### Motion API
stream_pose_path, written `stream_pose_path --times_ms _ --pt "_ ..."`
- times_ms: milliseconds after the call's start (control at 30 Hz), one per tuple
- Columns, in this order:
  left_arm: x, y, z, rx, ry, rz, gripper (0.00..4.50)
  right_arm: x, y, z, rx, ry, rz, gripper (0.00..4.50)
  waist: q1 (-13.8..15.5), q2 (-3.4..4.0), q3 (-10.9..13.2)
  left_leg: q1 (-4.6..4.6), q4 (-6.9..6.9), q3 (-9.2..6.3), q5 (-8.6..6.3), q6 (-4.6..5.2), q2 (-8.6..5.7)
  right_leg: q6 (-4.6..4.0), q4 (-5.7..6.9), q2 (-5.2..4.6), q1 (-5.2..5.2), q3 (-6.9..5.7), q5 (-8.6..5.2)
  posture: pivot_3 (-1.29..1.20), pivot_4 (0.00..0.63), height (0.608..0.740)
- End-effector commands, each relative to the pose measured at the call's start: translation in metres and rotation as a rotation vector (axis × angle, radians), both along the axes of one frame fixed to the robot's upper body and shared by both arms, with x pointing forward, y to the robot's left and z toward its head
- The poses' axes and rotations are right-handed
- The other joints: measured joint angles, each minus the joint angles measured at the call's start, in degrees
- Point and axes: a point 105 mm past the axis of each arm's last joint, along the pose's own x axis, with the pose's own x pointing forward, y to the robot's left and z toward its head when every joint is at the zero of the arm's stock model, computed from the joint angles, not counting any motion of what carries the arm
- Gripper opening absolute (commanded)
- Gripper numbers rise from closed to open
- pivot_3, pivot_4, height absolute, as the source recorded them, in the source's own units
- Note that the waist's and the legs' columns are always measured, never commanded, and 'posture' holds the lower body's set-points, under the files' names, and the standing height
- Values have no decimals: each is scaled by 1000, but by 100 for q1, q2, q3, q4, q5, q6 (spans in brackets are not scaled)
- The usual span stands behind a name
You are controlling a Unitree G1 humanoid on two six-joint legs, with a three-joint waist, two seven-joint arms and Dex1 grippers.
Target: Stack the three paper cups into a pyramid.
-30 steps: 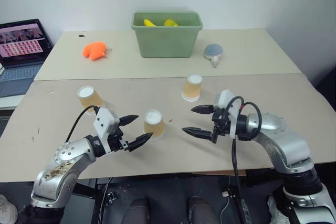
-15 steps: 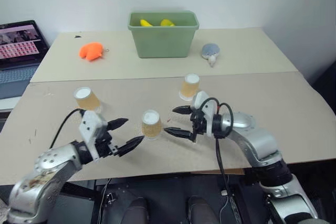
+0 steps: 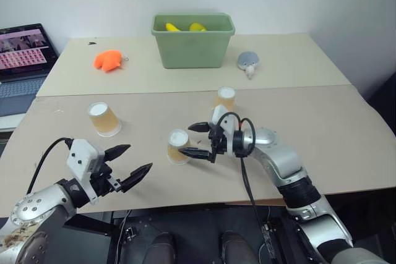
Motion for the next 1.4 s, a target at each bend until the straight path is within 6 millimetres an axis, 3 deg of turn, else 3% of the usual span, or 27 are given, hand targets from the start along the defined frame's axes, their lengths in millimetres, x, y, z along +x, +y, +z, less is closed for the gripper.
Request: stream_pose_path --times_ms 33,600,767,1000,1200,1400 --pt "-2 -5 9 8 -46 -13 4459 1 11 17 34 -70 17 4500 0 0 0 0 0 0 0 0 0 0 0 0 0 0 0 0 150 732" --pt "1 -8 9 -17 -58 13 4459 9 20 16 49 -73 -27 4500 -4 0 0 0 0 0 -1 -1 0 0 2 -1 -1 0 0 0 150 732" --pt "1 -9 6 -21 -49 11 4500 9 21 18 56 -81 -28 2825 -2 0 0 0 -1 0 -1 -1 0 0 2 0 -2 0 0 0 150 732" --pt "2 -10 6 -21 -48 3 4500 13 24 23 71 -79 -41 2782 -4 0 0 0 -1 0 -1 -1 0 -1 2 0 -2 0 0 0 150 732" --pt "3 -12 4 -24 -45 -5 4500 47 37 41 81 -94 -96 2782 -28 0 0 4 -2 0 0 -2 0 -2 7 1 -3 0 0 0 150 732" --pt "4 -16 3 -30 -42 -16 4500 72 46 31 30 -83 -125 2782 -25 1 0 6 -10 1 -5 -9 1 -6 4 2 -4 0 -1 0 150 732"
